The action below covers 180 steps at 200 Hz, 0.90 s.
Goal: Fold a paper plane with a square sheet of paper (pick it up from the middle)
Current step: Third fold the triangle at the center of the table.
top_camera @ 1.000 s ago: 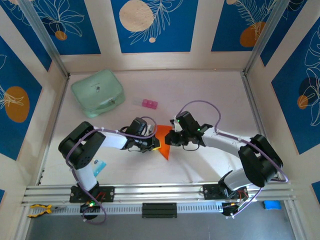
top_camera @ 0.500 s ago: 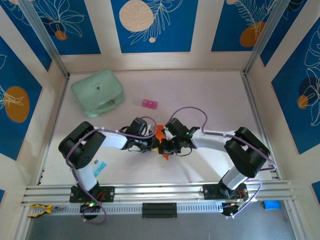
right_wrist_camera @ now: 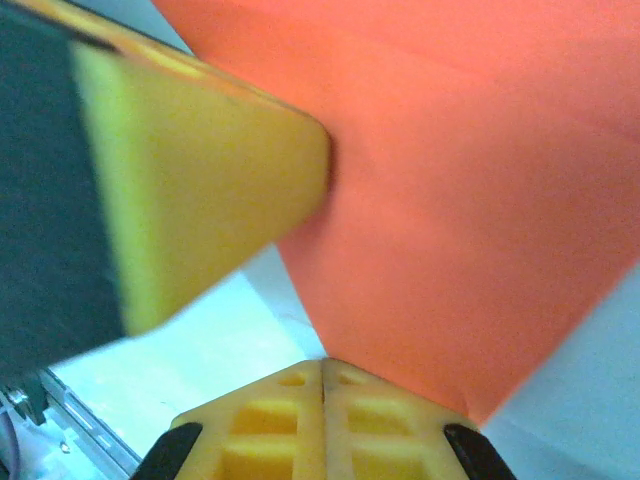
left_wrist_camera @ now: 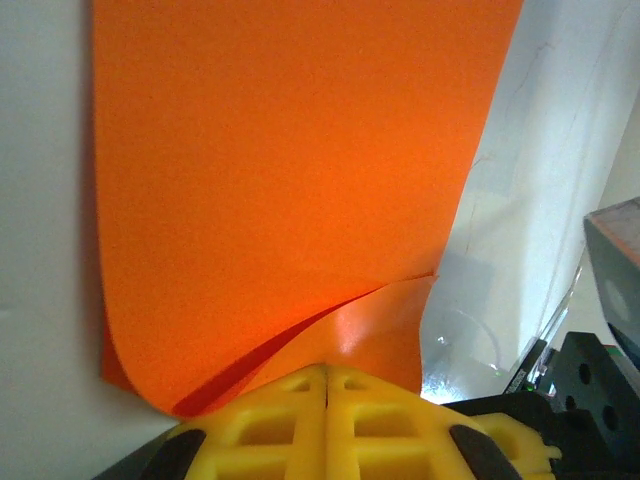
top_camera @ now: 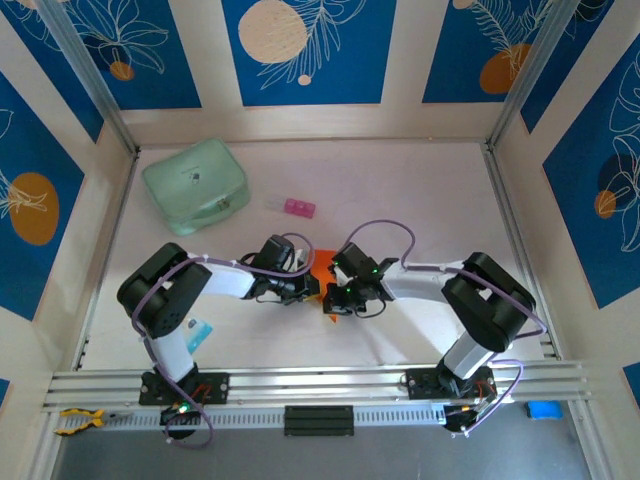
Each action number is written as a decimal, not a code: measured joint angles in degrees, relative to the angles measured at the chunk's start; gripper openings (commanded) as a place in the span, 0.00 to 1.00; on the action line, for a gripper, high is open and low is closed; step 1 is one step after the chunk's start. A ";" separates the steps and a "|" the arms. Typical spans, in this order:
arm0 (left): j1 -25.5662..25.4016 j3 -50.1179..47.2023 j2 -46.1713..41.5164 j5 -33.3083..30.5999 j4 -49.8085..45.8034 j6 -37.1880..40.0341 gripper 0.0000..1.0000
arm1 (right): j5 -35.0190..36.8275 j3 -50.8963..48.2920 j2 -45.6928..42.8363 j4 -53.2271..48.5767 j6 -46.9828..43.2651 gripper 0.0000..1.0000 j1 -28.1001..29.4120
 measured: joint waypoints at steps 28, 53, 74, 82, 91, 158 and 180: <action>0.00 0.13 0.17 0.15 0.04 0.42 0.03 | 0.22 -2.49 -2.12 1.31 0.87 0.03 0.11; 0.11 0.15 0.17 0.22 0.02 0.44 0.03 | 0.37 -4.57 -4.15 1.97 1.73 0.03 0.15; 0.11 0.15 0.20 0.31 0.04 0.44 0.03 | 0.39 -5.99 -5.44 2.38 2.58 0.03 0.28; 0.11 0.15 0.20 0.31 0.04 0.44 0.03 | 0.39 -6.29 -5.70 2.43 2.89 0.03 0.46; 0.11 0.15 0.20 0.31 0.04 0.44 0.03 | 0.42 -6.54 -6.08 2.36 3.30 0.03 0.63; 0.13 0.15 0.20 0.33 0.04 0.44 0.03 | 0.13 -4.17 -7.08 1.64 4.13 0.04 0.83; 0.13 0.15 0.22 0.33 0.09 0.44 0.02 | -0.15 -2.05 -3.80 2.95 4.17 0.05 0.28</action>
